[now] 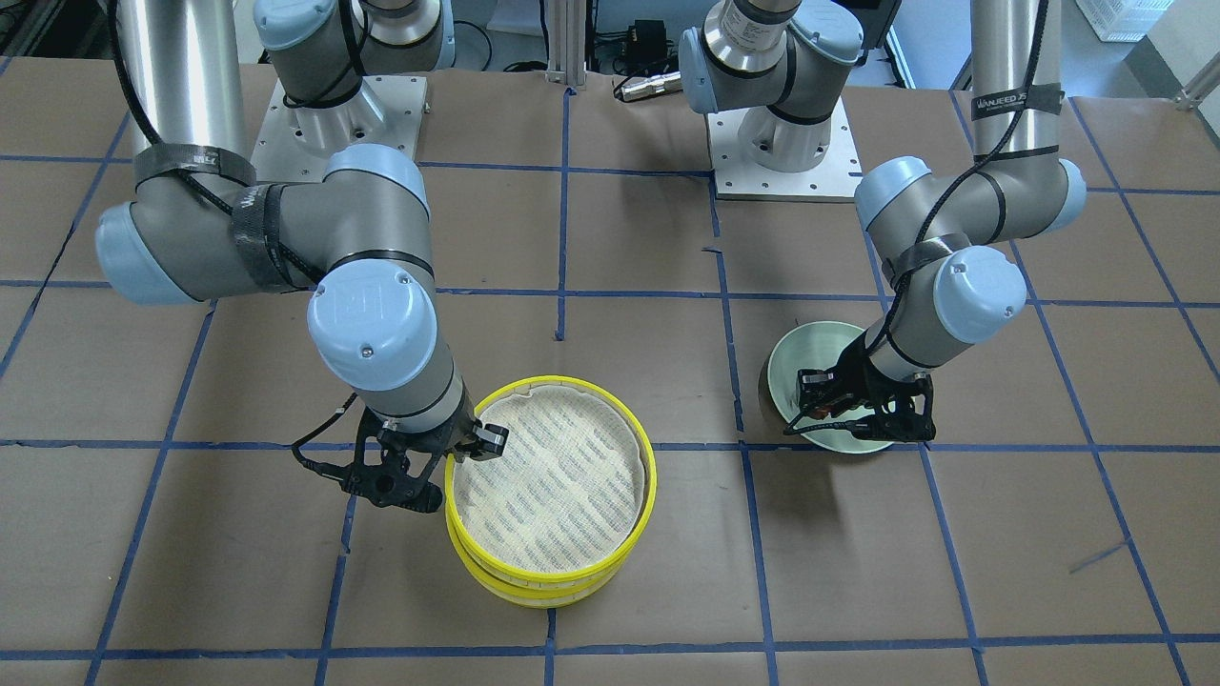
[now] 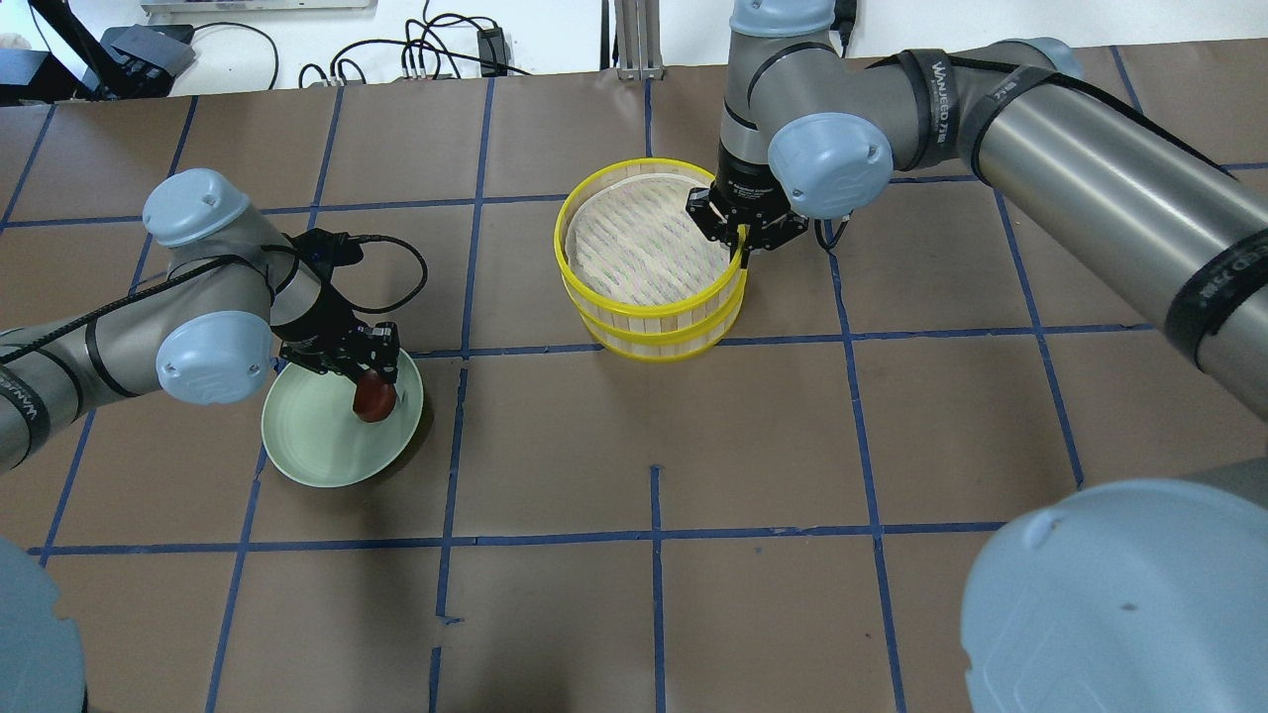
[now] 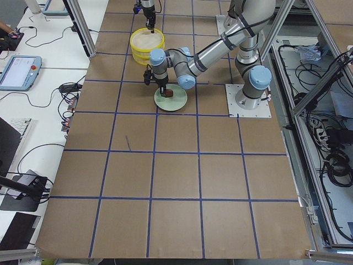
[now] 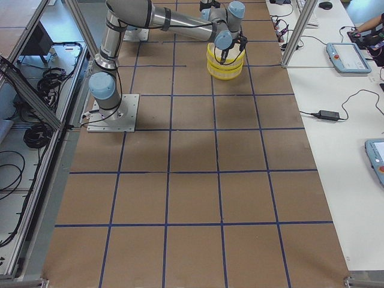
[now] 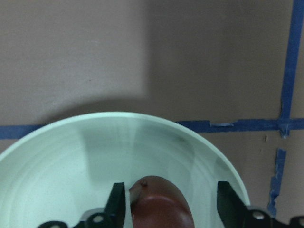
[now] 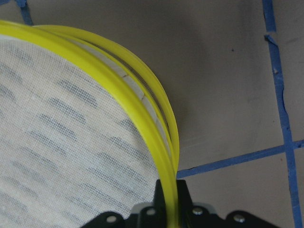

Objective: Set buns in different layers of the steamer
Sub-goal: 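Grasp the reddish-brown bun with the left gripper and lift it off the plate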

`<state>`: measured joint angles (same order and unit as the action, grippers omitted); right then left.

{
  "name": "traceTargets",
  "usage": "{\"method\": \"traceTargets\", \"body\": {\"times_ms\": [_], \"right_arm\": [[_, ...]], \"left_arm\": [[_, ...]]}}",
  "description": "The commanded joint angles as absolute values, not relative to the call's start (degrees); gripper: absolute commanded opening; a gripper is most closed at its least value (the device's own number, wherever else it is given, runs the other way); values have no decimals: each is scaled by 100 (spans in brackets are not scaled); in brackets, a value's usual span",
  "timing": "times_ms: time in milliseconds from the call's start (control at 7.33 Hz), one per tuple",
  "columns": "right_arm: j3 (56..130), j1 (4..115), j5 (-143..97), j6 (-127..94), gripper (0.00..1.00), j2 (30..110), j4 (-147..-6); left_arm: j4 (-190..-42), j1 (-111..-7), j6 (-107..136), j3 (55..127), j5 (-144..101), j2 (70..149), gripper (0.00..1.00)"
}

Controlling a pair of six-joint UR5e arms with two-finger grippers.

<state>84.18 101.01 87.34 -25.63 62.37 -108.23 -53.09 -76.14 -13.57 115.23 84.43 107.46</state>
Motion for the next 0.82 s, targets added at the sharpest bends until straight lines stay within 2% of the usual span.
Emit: {"method": "traceTargets", "body": {"times_ms": [0,409,682], "right_arm": [[8463,10099,8736,-2540,8,6249,-10880],[8473,10099,8806,-2540,8,6231,-10978],[8473,10099,8973,-2531,8,6214,-10978]], "left_arm": [[-5309,-7629,-1354,11531,8455,10618,1],[-5676,-8284,-312,11295,8402,10092,1],[-6421,-8962,697,10464,8359,10002,1]]}}
